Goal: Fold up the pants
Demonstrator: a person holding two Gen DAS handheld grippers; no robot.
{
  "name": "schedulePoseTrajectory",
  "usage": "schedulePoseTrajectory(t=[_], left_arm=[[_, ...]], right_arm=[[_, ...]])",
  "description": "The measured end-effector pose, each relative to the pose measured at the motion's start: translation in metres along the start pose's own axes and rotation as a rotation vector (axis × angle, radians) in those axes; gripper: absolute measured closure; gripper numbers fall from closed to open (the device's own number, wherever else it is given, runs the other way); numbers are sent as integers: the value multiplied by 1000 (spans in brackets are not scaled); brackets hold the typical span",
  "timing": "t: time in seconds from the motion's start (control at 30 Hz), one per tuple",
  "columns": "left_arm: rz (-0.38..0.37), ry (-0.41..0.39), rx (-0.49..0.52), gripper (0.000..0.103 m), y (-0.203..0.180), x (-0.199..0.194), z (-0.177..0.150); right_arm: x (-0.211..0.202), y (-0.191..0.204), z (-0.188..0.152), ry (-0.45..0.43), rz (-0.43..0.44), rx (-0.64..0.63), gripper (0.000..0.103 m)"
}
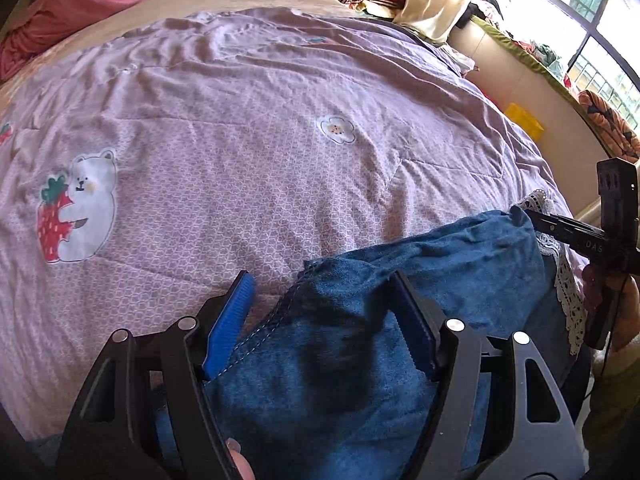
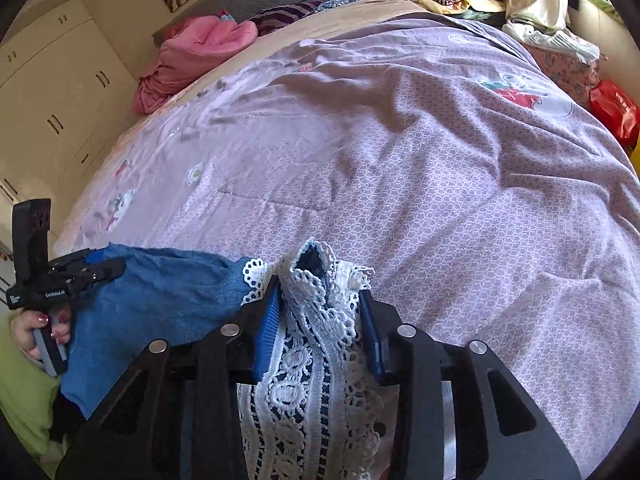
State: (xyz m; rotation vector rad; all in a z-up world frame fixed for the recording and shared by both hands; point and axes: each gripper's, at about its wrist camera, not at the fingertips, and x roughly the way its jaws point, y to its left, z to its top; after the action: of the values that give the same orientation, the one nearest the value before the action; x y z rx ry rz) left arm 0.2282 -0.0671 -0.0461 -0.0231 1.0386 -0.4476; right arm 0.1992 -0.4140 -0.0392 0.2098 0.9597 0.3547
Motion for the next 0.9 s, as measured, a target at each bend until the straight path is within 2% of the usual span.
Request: schedulePoseTrajectory(t=[0.03, 0.1, 0.13, 0.2, 0.23, 0.3, 0.37, 0.53, 0.7, 0.77, 0.9], left_arm=[[-9, 3, 3, 42, -2, 2, 0], [-23, 5, 10, 55, -6, 3, 1], [-34, 6, 17, 58, -8, 2, 1], [-46, 13, 31, 74, -13, 4, 3], [-45, 12, 36, 77, -15, 3, 3], [-43, 8, 39, 92, -16, 3, 3], [-47, -7, 45, 97, -17, -1, 3], [-41, -67, 29, 100, -16, -16, 9], [2, -121, 36, 100, -17, -23, 21], [14, -123, 29, 100, -16, -19, 23], [58, -103, 36, 99, -14, 2, 21]], right_arm=[[-2, 2, -1, -12, 2, -11, 76], [-9, 4, -5, -39, 13, -29, 78], [-12, 6, -7, -54, 22, -34, 79], [-20, 8, -10, -86, 37, -41, 81], [-23, 8, -10, -101, 41, -45, 81], [-31, 11, -11, -136, 43, -59, 81], [-38, 12, -11, -166, 41, -69, 82], [-45, 13, 4, -207, 23, -88, 84], [-43, 15, 31, -232, 3, -107, 84], [-31, 15, 40, -203, -32, -129, 84], [10, 3, 41, -72, -101, -116, 84]])
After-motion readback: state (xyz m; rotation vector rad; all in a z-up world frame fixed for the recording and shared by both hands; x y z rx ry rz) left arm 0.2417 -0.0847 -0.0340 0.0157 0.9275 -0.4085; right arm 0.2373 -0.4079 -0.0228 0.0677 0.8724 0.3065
